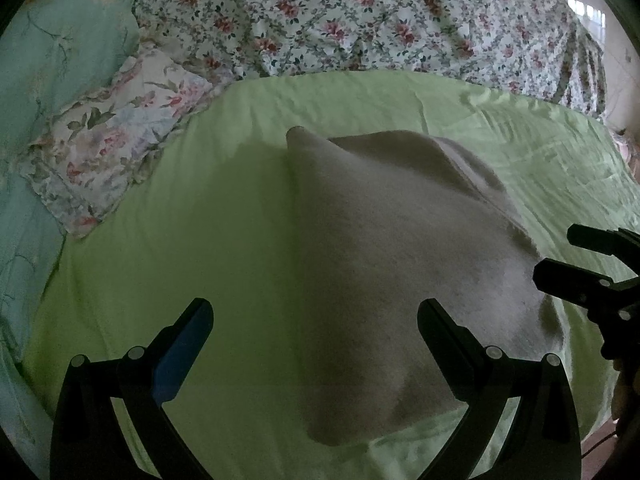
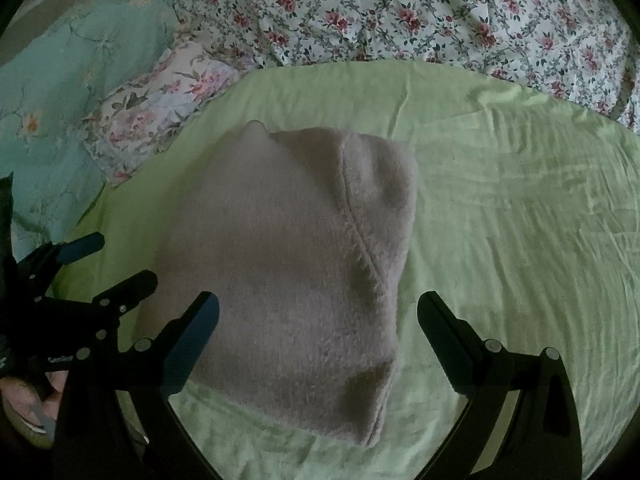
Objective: Fold small clothes
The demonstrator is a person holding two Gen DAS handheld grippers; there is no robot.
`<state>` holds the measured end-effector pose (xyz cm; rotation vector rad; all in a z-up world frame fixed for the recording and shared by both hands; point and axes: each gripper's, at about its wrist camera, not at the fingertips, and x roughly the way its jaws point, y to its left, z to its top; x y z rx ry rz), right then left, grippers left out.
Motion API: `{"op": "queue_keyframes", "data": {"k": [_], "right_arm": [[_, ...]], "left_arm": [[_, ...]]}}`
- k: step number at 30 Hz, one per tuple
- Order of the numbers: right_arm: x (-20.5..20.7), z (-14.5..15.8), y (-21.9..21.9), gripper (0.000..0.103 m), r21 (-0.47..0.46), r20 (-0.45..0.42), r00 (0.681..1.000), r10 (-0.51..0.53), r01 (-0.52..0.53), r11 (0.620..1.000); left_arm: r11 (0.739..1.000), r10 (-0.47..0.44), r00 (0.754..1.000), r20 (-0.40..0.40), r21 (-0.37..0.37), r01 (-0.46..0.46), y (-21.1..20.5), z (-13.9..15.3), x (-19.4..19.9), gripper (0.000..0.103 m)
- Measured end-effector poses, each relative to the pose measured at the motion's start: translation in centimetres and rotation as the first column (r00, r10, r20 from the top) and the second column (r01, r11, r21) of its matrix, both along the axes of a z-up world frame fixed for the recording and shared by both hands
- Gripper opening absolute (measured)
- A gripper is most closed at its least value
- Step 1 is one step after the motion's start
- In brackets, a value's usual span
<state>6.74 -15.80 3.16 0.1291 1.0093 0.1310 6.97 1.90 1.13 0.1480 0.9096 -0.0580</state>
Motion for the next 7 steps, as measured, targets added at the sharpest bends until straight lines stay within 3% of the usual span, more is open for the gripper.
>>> {"op": "queue_keyframes", "data": {"k": [7], "right_arm": [[0.44, -0.62, -0.14, 0.099, 0.019, -0.004, 1.0, -0.004, 0.004, 1.0]], "left_arm": [[1.0, 0.018, 1.0, -0.017, -0.002, -0.018, 0.33, -0.68, 0.02, 0.102]]}}
